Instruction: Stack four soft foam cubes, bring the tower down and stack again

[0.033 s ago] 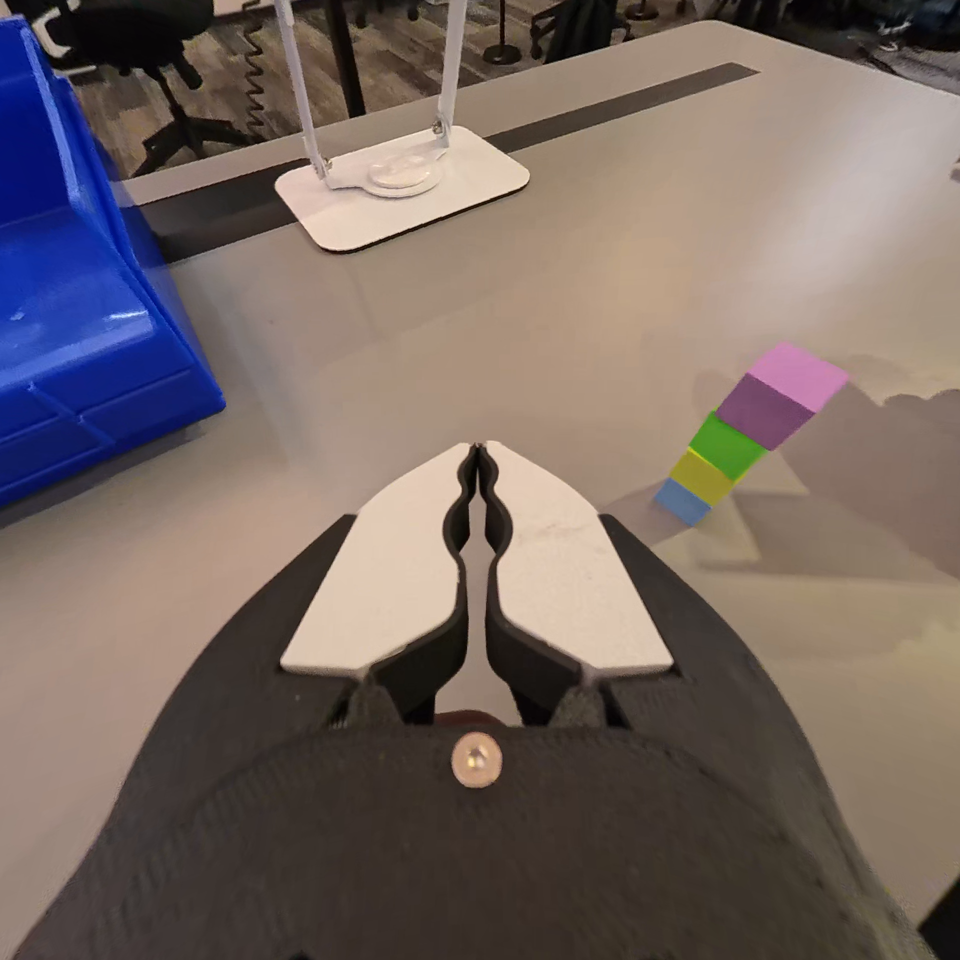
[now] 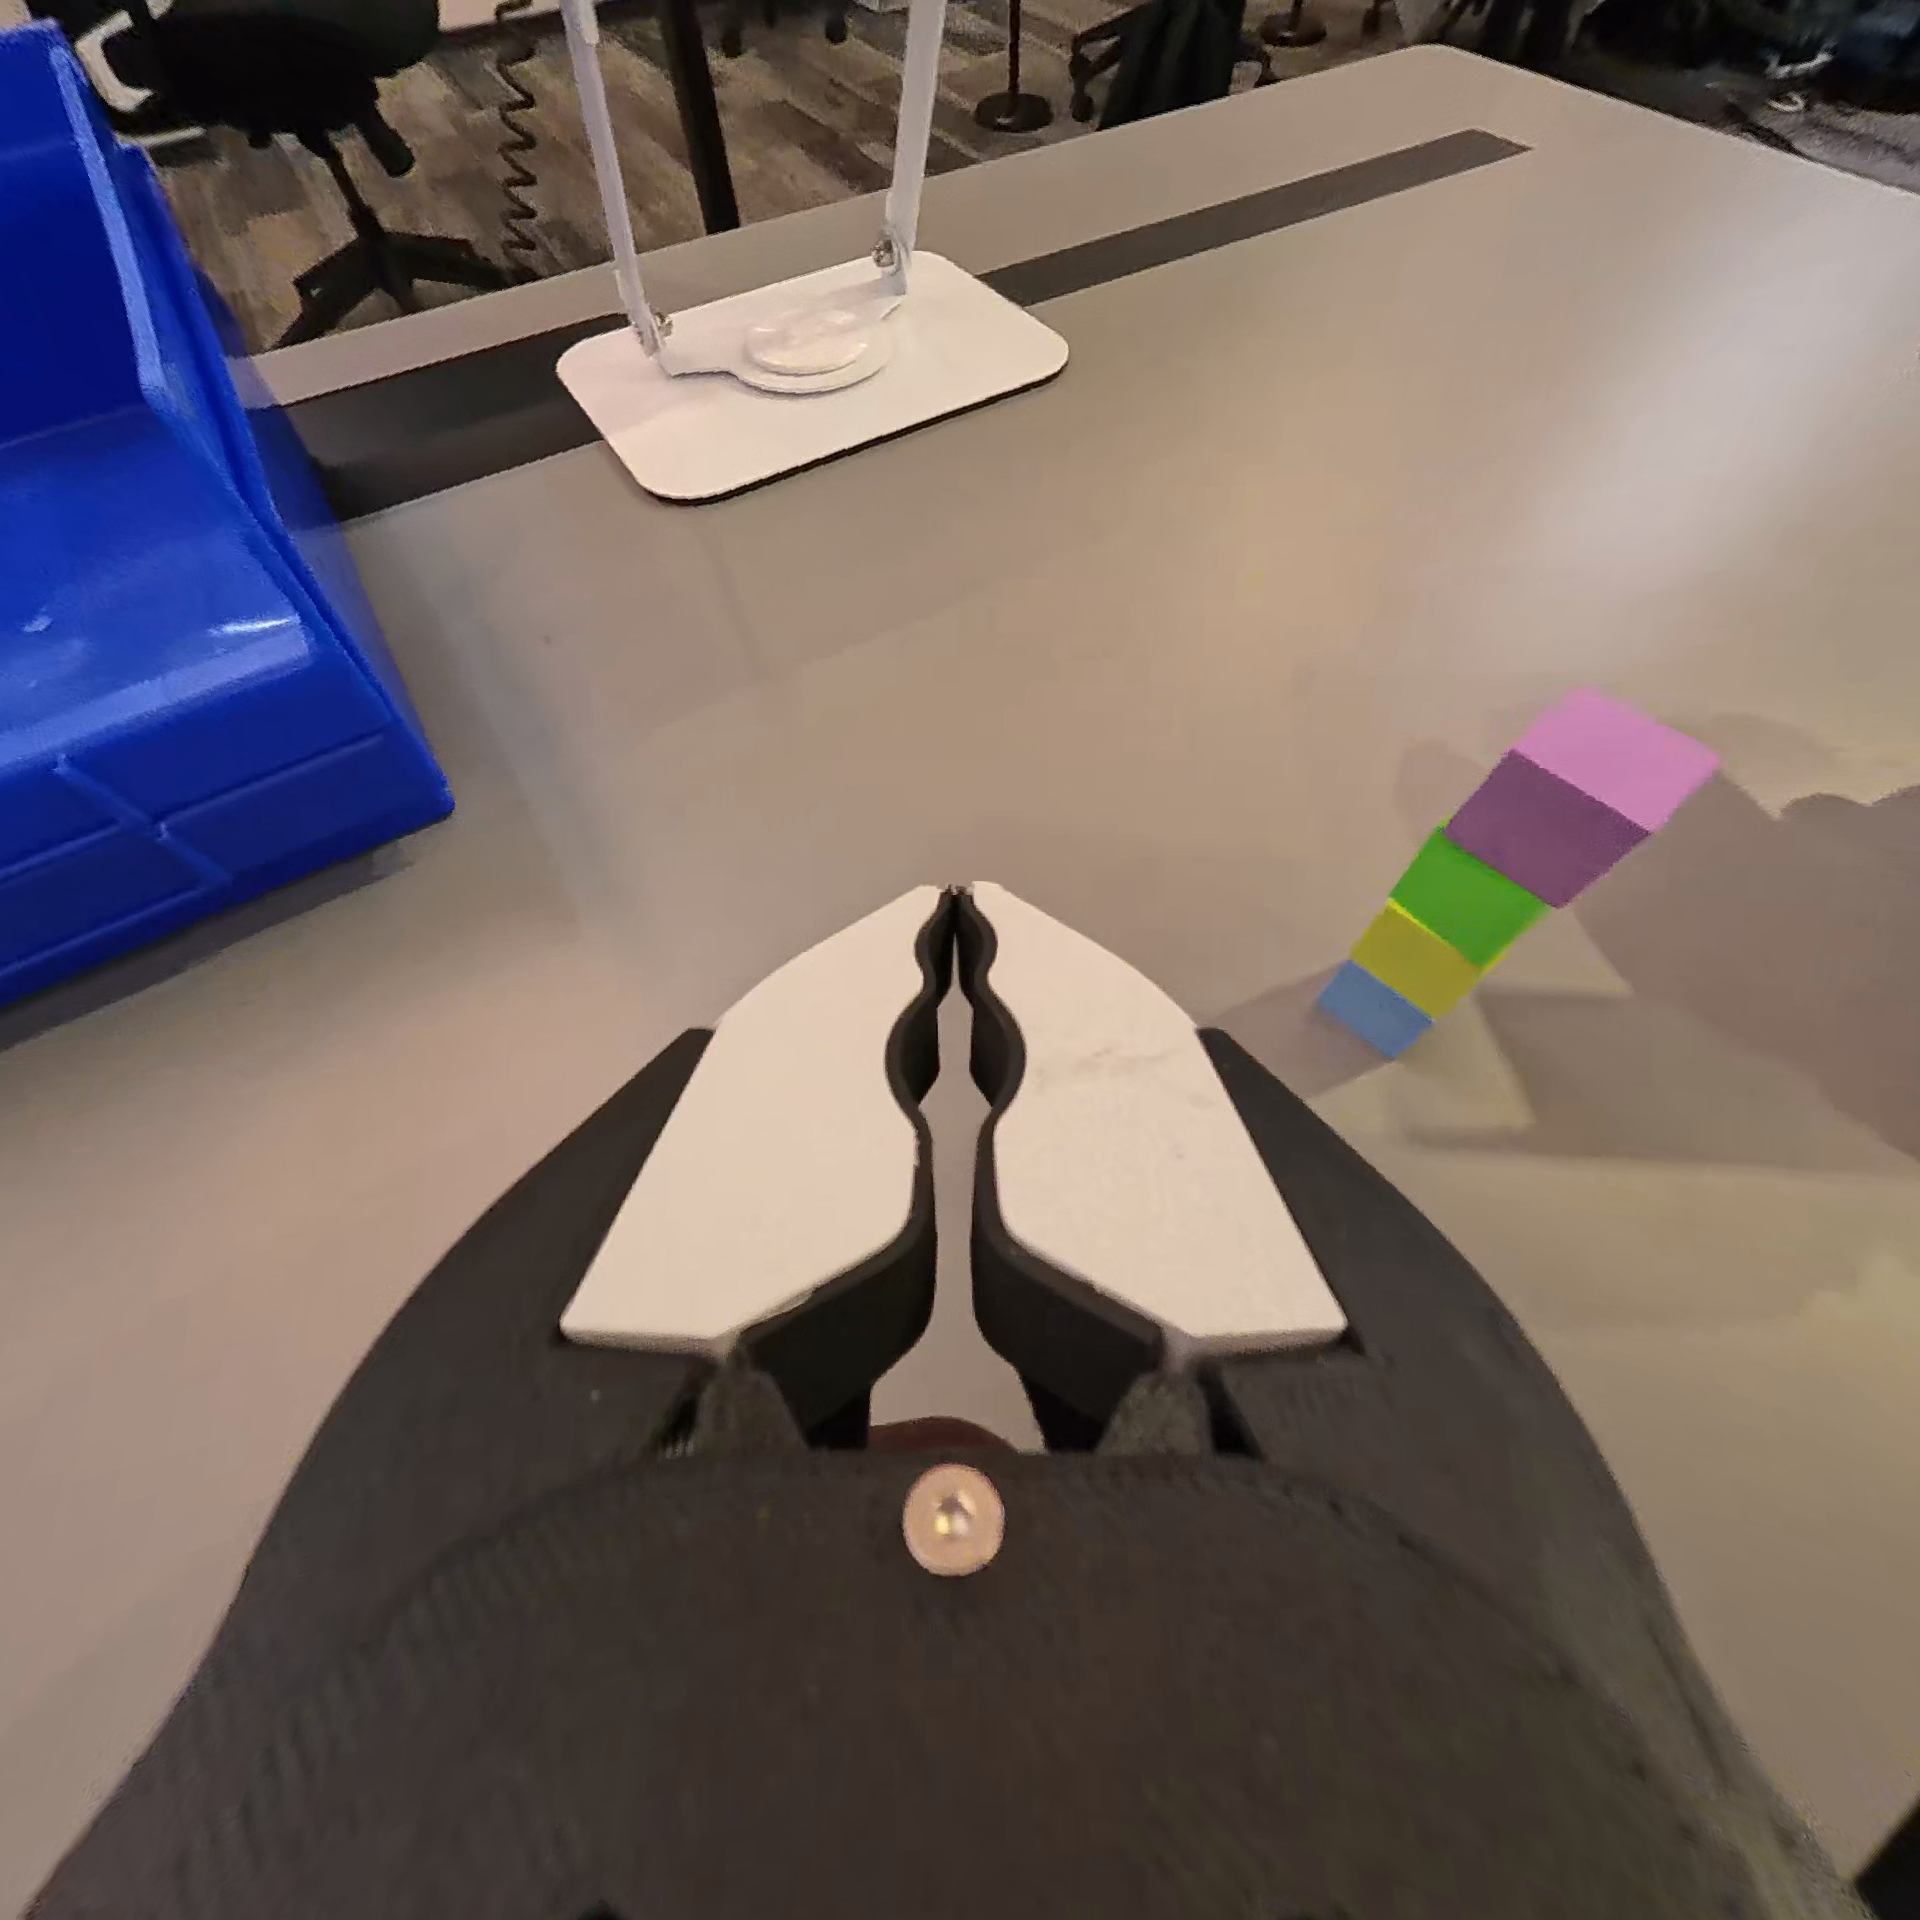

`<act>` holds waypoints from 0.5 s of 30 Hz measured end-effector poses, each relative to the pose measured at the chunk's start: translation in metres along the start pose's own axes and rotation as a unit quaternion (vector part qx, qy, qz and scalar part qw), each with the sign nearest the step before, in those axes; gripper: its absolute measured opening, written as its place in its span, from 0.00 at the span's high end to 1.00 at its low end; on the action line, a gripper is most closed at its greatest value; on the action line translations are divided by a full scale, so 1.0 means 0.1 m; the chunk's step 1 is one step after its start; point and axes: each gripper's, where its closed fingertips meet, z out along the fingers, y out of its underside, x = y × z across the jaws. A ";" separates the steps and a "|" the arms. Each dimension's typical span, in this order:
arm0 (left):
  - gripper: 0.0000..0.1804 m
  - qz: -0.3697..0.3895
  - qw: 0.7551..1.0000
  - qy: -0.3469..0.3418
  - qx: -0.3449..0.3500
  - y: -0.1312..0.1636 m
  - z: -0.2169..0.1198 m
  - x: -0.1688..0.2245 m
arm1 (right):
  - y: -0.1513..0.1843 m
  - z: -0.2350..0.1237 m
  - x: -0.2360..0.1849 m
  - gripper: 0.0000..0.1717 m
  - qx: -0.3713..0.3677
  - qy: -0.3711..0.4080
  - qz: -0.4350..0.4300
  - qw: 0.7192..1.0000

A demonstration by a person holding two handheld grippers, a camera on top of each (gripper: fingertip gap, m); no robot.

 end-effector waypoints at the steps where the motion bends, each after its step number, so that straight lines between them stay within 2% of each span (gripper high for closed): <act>1: 1.00 -0.001 1.000 -0.006 0.000 0.01 0.02 -0.02 | -0.01 0.01 0.00 1.00 0.004 0.000 0.001 1.000; 9: 1.00 0.003 0.999 -0.038 0.013 -0.01 0.11 -0.14 | 0.03 0.08 0.05 1.00 0.006 0.004 0.004 1.000; 15: 1.00 0.004 0.999 -0.036 0.021 0.00 0.15 -0.17 | 0.05 0.14 0.09 1.00 0.006 0.003 0.018 1.000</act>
